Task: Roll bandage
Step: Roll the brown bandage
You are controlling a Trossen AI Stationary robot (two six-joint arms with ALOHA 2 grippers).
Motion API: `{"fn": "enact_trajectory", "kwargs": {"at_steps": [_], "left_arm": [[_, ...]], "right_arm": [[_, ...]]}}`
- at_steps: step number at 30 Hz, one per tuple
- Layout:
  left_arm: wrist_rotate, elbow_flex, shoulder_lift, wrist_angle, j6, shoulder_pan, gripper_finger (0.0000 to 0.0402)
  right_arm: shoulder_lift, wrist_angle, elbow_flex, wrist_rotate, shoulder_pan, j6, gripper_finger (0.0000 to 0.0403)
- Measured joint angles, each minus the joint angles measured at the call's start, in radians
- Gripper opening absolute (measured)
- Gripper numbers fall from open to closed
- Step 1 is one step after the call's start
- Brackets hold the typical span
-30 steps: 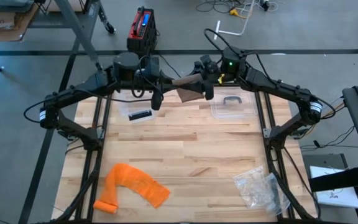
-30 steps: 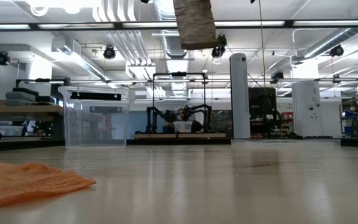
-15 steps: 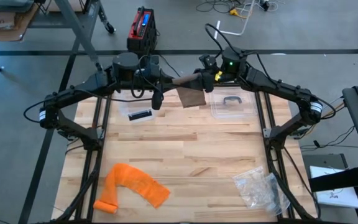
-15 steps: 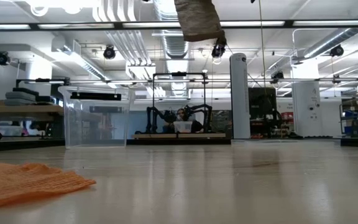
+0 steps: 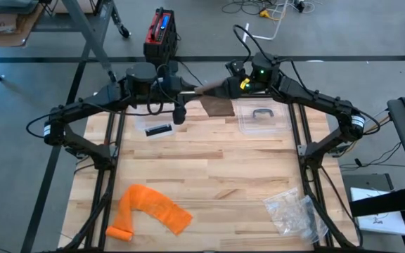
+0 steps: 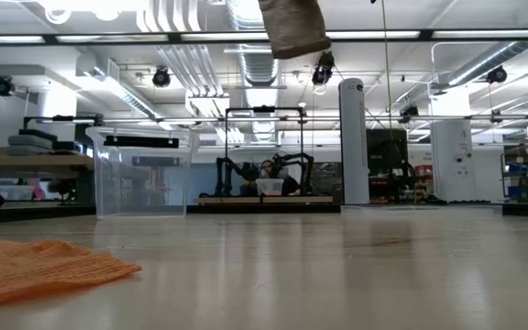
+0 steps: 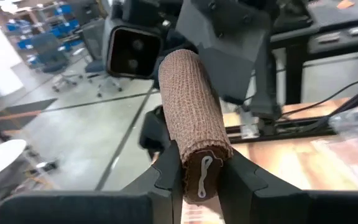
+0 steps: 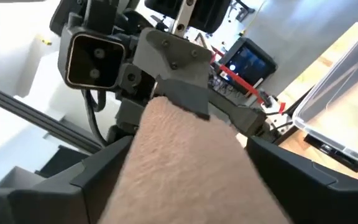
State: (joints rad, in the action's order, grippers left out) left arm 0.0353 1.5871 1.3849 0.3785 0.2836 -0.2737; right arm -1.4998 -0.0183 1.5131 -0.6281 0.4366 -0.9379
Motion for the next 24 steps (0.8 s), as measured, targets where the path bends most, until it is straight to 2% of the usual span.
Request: {"fn": "enact_trajectory", "kwargs": {"at_steps": [10, 14, 17, 24], "left_arm": [[-0.019, 0.000, 0.004, 0.019, 0.029, -0.001, 0.0066], [-0.002, 0.000, -0.007, 0.018, 0.012, -0.001, 0.0072], [0.034, 0.000, -0.018, 0.024, -0.015, -0.001, 0.0074], [0.053, 0.000, -0.016, 0.032, -0.025, -0.001, 0.0067]], "right_arm": [[0.000, -0.004, 0.000, 0.002, 0.003, 0.022, 0.0234], [0.000, -0.002, 0.000, 0.002, 0.005, 0.075, 0.0224], [0.001, 0.002, 0.000, -0.002, 0.009, 0.100, 0.0235], [0.002, 0.002, 0.005, -0.008, 0.011, 0.101, 0.0292]]}}
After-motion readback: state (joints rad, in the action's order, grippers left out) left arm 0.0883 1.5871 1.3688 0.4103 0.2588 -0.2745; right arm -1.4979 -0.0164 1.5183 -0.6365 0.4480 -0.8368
